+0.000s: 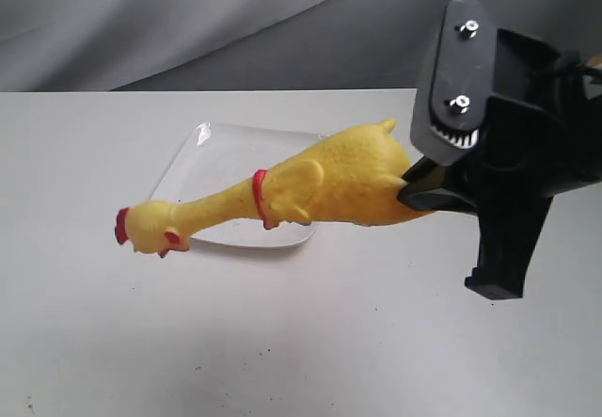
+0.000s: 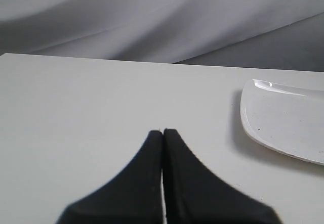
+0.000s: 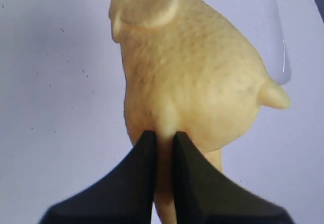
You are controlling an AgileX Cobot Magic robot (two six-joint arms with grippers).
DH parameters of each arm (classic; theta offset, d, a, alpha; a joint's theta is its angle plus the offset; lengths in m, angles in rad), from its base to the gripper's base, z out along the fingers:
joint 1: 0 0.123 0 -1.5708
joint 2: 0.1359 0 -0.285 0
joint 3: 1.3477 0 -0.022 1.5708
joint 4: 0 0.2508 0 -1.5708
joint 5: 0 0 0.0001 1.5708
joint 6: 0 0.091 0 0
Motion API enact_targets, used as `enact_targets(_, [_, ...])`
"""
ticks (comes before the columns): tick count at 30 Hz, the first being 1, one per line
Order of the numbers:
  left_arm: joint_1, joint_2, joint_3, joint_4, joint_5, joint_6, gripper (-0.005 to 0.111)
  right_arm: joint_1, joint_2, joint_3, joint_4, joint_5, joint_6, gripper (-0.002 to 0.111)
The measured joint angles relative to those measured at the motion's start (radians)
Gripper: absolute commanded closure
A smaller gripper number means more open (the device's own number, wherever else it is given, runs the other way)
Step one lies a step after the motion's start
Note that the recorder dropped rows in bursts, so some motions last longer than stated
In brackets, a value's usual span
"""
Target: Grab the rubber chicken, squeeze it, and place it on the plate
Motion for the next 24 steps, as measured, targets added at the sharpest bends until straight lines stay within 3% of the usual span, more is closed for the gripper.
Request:
enact_targets(16, [0.000, 0.000, 0.001, 0.067, 0.000, 0.009, 0.106, 0.000, -0.078, 0.000, 0.160, 0.035, 0.004, 0.108])
enact_targets(19, [0.000, 0.000, 0.001, 0.112, -0.070, 0.009, 0.106, 0.000, -0.078, 0.000, 0.167, 0.035, 0.004, 0.108])
enact_targets(24, [0.000, 0.000, 0.001, 0.052, -0.248, -0.042, 0.106, 0.000, -0.078, 0.000, 0.171, 0.035, 0.004, 0.108])
